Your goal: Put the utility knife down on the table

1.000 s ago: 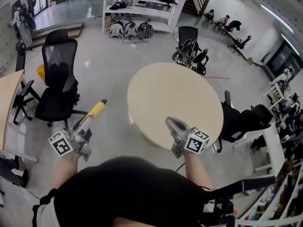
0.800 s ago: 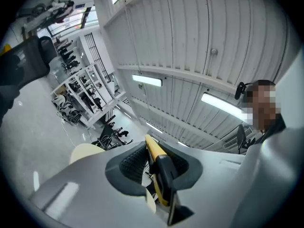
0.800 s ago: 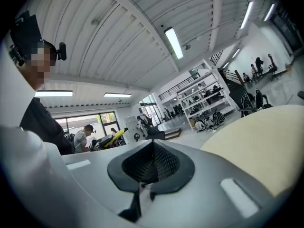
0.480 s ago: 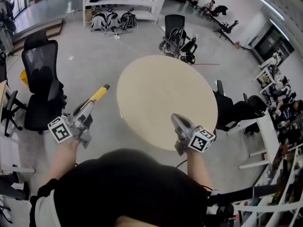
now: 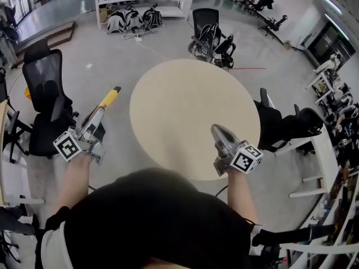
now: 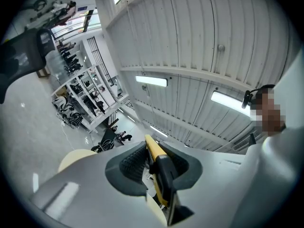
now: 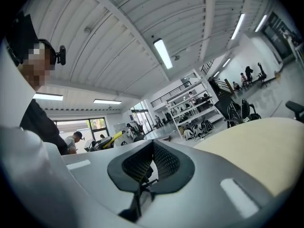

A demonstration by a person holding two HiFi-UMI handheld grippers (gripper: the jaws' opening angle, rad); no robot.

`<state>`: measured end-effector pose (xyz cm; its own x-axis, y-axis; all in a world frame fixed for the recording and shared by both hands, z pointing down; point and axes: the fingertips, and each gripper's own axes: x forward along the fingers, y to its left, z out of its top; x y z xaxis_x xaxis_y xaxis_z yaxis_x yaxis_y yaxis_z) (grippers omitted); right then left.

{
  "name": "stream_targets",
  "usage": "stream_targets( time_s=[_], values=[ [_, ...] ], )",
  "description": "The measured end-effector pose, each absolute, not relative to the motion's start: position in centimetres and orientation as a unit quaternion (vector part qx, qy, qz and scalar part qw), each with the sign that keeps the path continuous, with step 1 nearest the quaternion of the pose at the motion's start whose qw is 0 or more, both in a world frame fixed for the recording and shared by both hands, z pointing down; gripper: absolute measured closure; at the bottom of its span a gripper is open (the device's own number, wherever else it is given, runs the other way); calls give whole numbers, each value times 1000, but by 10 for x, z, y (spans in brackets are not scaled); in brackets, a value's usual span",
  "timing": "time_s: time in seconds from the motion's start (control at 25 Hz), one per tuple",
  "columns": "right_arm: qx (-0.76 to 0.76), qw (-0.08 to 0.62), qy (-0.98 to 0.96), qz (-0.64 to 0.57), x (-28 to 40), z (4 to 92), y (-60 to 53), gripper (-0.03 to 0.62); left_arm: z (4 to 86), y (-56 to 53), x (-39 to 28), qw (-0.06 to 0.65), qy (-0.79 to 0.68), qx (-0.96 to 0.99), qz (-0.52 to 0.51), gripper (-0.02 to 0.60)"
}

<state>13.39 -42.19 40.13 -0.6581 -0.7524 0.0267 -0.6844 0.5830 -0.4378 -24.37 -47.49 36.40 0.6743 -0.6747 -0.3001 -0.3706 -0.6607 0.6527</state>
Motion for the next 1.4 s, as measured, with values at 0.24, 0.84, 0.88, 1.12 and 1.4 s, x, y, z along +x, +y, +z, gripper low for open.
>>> stream_targets(
  time_s=[0.24,0.84,0.88,1.12,1.4],
  values=[
    [-445,91,859,-235,168,425,-454,579,381,-553,-259,280,-323,867,-256,506],
    [-640,79,736,-205,283,430,-641,579,403,-988,-82,262,-175,940,-130,507],
    [-647,79,730,-204,292,434,-649,579,407,-1005,-52,269,-151,942,-129,506],
    [-691,90,689,-201,347,456,-669,579,441,-1064,106,283,-80,952,-88,507],
    [-727,97,650,-199,405,483,-674,579,490,-1094,260,275,-28,961,-29,507]
  ],
)
